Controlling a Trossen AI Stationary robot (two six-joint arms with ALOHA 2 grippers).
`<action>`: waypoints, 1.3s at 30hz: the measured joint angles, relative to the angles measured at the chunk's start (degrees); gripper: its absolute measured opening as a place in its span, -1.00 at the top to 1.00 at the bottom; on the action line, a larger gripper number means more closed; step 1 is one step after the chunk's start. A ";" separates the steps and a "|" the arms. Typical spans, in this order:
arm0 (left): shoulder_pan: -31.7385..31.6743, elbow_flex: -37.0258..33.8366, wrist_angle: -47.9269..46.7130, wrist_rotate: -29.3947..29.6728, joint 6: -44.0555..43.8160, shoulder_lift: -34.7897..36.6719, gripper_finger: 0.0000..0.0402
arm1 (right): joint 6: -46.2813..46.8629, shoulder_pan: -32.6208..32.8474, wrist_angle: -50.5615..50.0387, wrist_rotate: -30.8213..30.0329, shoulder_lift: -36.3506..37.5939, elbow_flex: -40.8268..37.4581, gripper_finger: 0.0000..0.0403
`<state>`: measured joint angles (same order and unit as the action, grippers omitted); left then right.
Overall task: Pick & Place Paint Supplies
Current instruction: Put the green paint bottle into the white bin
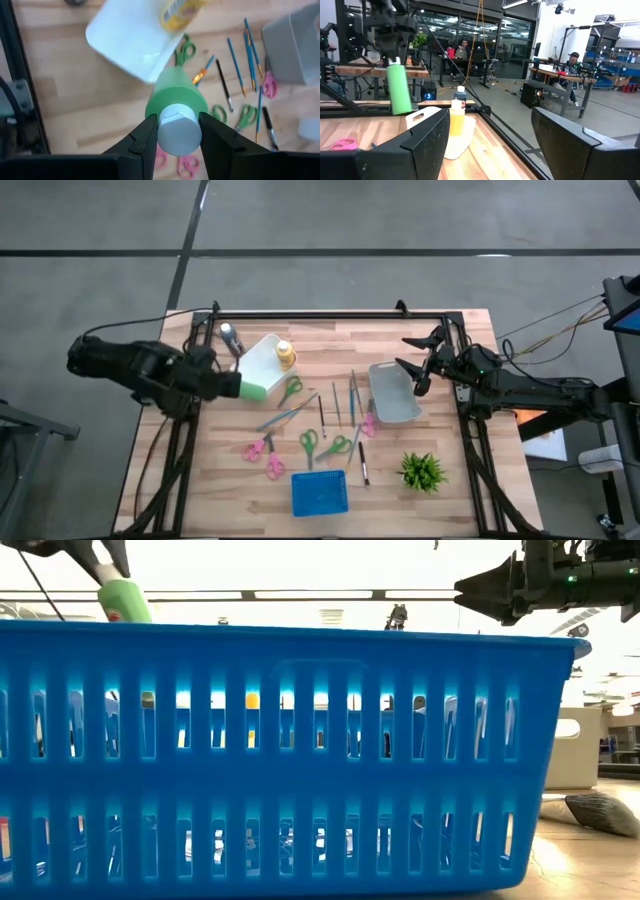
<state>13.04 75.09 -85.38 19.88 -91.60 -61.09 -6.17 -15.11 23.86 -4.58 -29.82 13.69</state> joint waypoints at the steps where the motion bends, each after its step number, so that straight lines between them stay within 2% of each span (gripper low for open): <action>1: -1.80 0.00 0.25 -0.13 1.61 0.38 0.40 | 0.00 -0.02 0.00 0.00 0.00 0.00 -0.38; 10: -19.68 0.00 3.51 -5.24 17.46 0.51 0.40 | 0.00 0.00 -0.02 0.00 0.00 0.02 -0.38; 19: -35.45 1.87 7.39 -11.83 33.73 -4.65 0.40 | 0.00 0.00 -0.04 0.00 0.02 0.00 -0.38; 25: -39.75 9.01 6.34 -12.92 41.78 -12.98 0.40 | 0.09 0.00 -0.04 0.00 0.02 0.01 -0.38; 33: -43.64 21.29 -3.97 -12.10 47.74 -24.17 0.40 | 0.03 0.00 -0.06 0.00 0.02 0.02 -0.38; 39: -47.19 25.56 -4.05 -11.88 54.76 -30.08 0.40 | 0.13 -0.02 -0.06 0.00 0.02 0.02 -0.38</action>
<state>-34.15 100.65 -89.43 8.00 -36.84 -91.17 -6.04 -15.13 23.79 -4.58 -29.80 13.71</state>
